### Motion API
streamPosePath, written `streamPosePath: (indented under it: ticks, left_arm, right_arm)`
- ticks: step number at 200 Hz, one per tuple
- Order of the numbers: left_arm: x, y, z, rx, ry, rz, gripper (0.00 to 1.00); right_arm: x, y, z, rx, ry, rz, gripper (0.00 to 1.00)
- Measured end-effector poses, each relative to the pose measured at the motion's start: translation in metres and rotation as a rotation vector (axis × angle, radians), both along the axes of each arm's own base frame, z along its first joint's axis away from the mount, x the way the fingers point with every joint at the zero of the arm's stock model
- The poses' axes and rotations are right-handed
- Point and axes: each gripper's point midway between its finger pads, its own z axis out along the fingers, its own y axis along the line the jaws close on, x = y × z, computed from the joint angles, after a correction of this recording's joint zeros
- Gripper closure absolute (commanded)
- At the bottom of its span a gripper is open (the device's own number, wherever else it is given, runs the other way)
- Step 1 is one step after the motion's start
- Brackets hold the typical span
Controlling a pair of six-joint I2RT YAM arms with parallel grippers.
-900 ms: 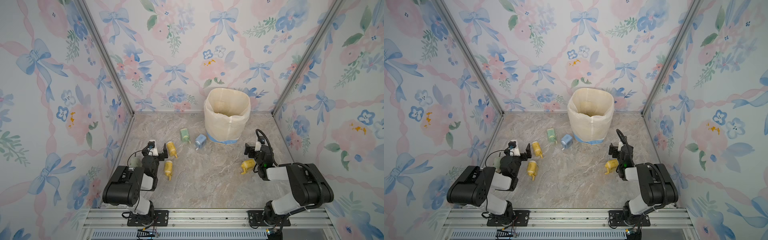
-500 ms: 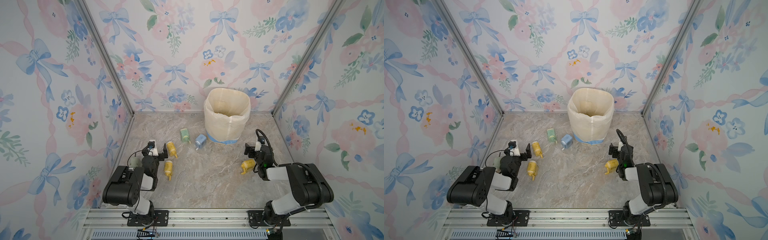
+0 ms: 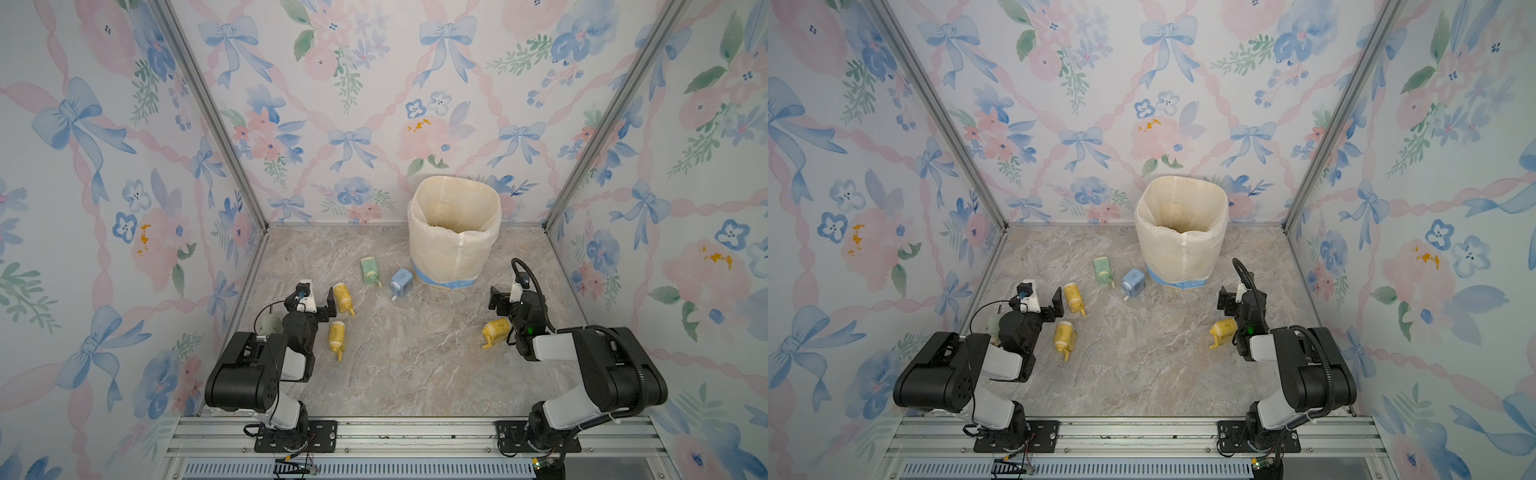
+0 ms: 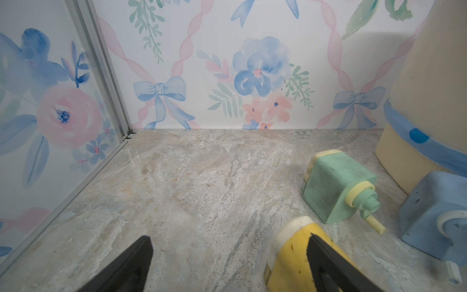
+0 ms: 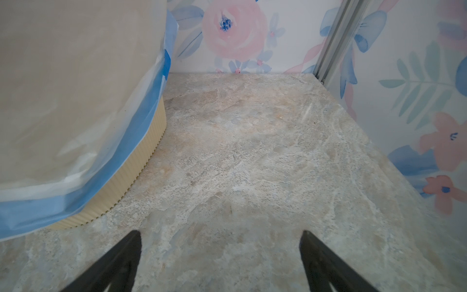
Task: Take out the pencil sharpener tray and clean the shavings
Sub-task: Pick up the pencil sharpener from the center of the board.
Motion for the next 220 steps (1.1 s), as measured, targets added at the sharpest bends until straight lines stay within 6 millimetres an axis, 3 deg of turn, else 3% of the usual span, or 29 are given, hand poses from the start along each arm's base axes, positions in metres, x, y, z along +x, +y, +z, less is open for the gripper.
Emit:
streamPosePath:
  ticks: [95, 120, 146, 187, 220]
  left_arm:
    - [0.005, 0.003, 0.0, 0.013, 0.027, 0.05, 0.02]
    - [0.013, -0.004, 0.023, 0.025, 0.0, 0.055, 0.02]
    - [0.01, 0.003, 0.045, 0.022, -0.029, 0.11, 0.02]
    - [0.002, 0.015, 0.075, -0.034, -0.025, 0.168, 0.04]
    - [-0.009, 0.052, 0.097, -0.129, 0.02, 0.296, 0.05]
  right_arm:
    - [0.0, -0.003, -0.001, -0.006, 0.014, -0.016, 0.03]
    - [0.002, -0.011, 0.013, -0.015, 0.025, -0.062, 0.03]
    - [0.005, -0.018, 0.037, -0.013, -0.017, -0.108, 0.03]
    - [0.005, -0.023, 0.031, -0.022, 0.053, -0.14, 0.03]
    - [0.004, -0.024, 0.031, -0.03, 0.078, -0.152, 0.03]
